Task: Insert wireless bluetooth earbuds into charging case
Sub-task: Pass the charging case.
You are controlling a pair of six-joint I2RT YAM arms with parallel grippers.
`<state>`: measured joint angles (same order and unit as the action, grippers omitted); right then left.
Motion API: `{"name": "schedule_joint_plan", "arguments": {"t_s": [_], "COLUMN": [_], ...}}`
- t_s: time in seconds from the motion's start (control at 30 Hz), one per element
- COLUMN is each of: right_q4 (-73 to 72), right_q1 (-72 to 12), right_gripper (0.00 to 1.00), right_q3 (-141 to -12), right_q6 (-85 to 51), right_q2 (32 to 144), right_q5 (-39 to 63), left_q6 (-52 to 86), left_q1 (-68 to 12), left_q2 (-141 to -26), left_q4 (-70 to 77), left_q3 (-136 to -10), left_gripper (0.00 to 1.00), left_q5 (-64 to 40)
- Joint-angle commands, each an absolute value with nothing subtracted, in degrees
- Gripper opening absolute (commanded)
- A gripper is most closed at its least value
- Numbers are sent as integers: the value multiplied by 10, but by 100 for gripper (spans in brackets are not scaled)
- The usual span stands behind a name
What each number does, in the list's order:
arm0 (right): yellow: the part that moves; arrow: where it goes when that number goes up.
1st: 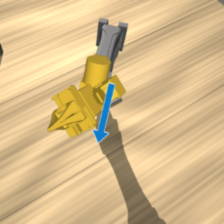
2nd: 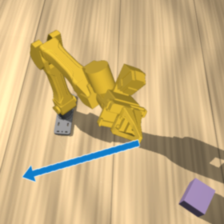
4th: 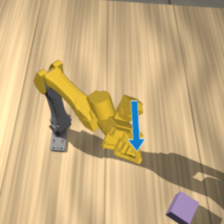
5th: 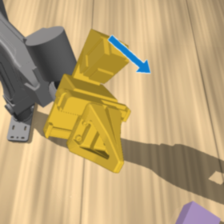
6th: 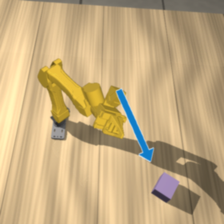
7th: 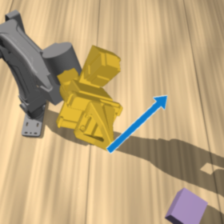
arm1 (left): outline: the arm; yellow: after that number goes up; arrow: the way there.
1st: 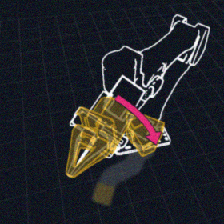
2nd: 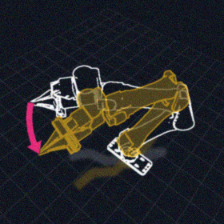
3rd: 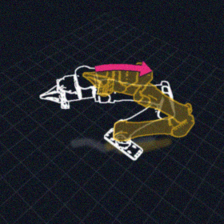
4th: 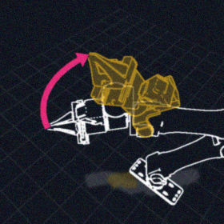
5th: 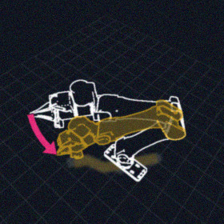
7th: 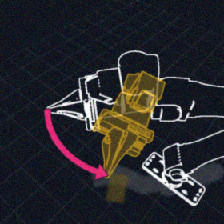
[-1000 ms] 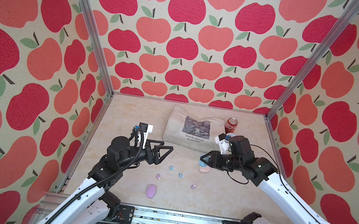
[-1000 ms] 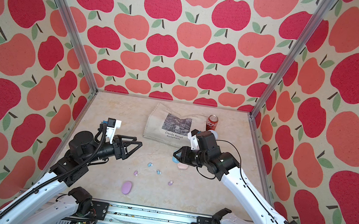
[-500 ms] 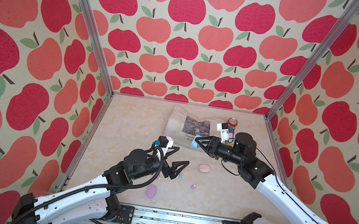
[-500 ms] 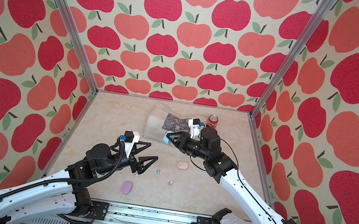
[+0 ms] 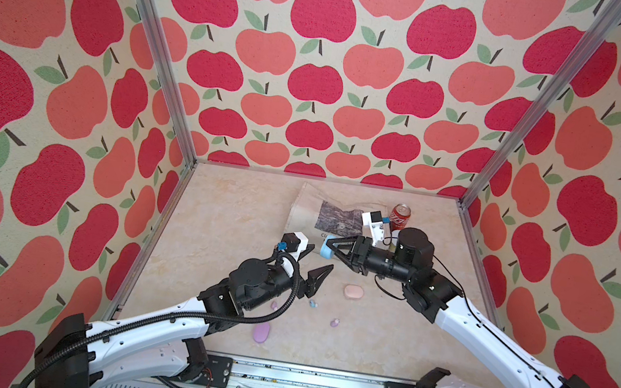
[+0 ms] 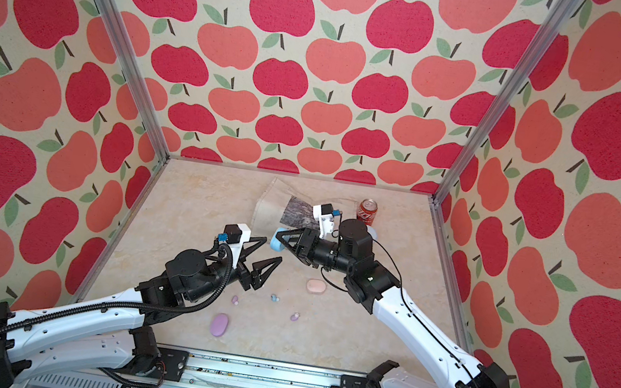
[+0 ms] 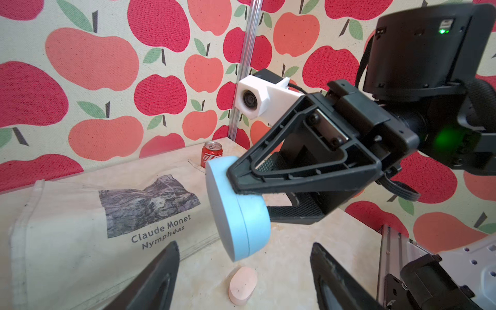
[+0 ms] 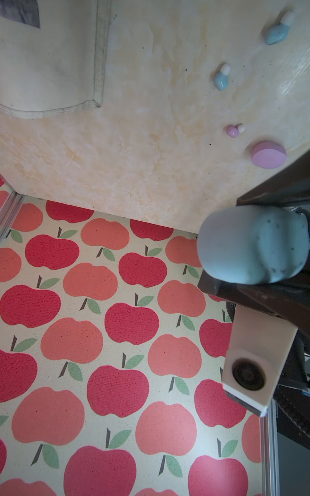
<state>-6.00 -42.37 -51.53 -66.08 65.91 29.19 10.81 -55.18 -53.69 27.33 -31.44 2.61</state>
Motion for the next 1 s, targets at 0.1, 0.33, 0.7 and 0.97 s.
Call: {"name": "schedule_joint_plan", "arguments": {"t_s": [0.1,0.33,0.7,0.97], "right_q4": [-91,-100,-115,-119], "right_q1": [-428,-437,-443,-444], "right_gripper": [24,24,24,26], "right_q3": [-526,-521,-502,-496], "right_q6": [-678,-684,-698,-701], "right_q2": [659,663,658,661], "right_q5": [306,306,300,301], "left_q6": [93,93,90,84], "left_q1": [-554,-555,-554,-554], "left_q2": [-552,-566,-577,-583], "left_q4": [301,307,309,301], "left_q3": [-337,-347,-358,-366], "left_gripper": [71,56,45,25], "left_q5": [44,40,39,39]}}
